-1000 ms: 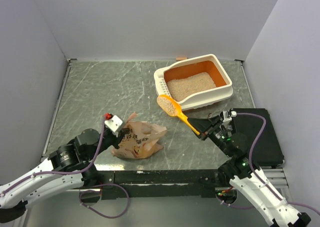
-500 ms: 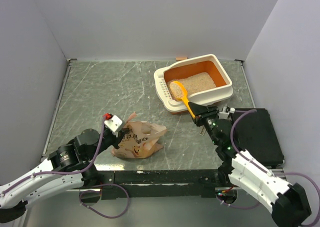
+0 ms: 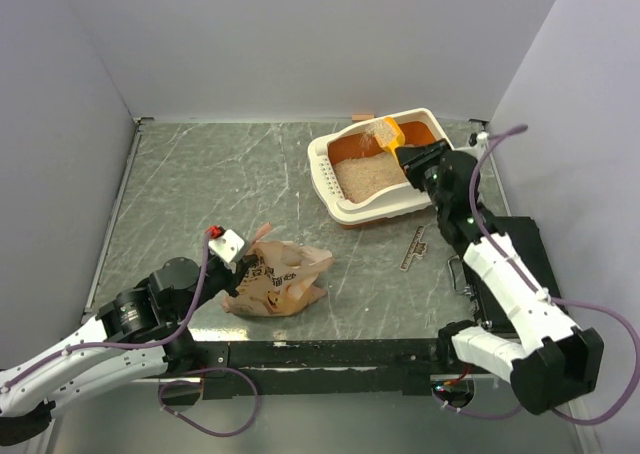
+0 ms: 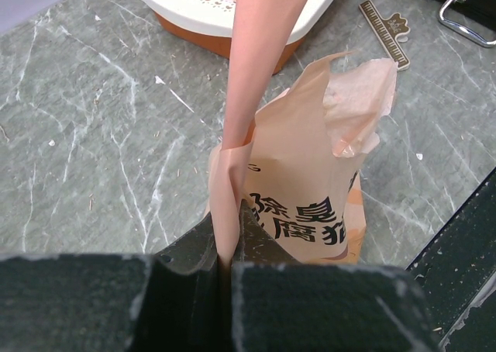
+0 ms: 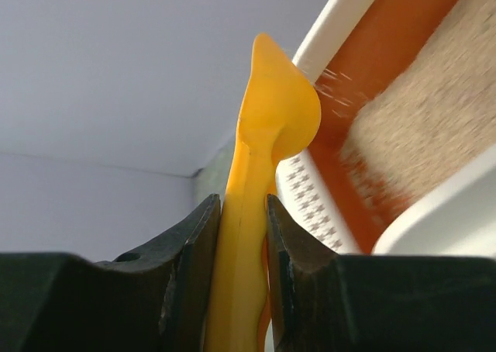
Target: Fill the litter box with clean litter
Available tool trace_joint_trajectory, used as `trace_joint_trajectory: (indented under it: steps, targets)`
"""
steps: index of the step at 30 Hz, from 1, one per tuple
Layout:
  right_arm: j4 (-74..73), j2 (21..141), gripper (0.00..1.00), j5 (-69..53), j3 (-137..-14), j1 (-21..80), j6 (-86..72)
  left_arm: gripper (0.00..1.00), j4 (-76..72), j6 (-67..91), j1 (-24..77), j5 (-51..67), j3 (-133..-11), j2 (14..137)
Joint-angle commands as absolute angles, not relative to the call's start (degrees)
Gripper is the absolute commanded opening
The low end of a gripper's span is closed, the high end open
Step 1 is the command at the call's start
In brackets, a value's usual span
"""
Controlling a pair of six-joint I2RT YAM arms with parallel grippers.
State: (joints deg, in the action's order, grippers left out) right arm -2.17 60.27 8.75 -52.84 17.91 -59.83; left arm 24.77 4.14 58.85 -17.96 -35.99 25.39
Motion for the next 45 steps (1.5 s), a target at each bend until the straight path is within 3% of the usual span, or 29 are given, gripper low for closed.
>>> trace_joint_trajectory:
  steps: [1,14,20,27,39,45]
  targets:
    - [-15.0,64.9,0.00,6.4,-60.6,14.9,-44.8,0.01,19.6,5.0,58.9,-21.3,-39.6,25.0]
    - [-32.1,74.3,0.00,2.7,-79.4,13.6,-18.1,0.01,20.1,5.2,58.8,-21.3,-40.1,24.8]
    - [-44.2,81.6,0.00,12.0,-89.6,17.1,-8.8,0.01,20.4,5.2,58.9,-21.1,-40.0,25.8]
    - [-47.7,82.5,0.00,23.0,-89.4,21.1,-7.8,0.01,20.6,5.4,58.9,-21.6,-40.1,25.9]
    - [-36.7,56.7,0.00,-3.4,-72.6,26.2,-10.4,0.01,21.0,4.8,58.8,-21.7,-40.3,25.9]
    - [-25.6,52.6,0.00,-22.7,-61.9,28.1,-10.4,0.01,21.2,4.0,58.8,-14.8,-40.8,26.8]
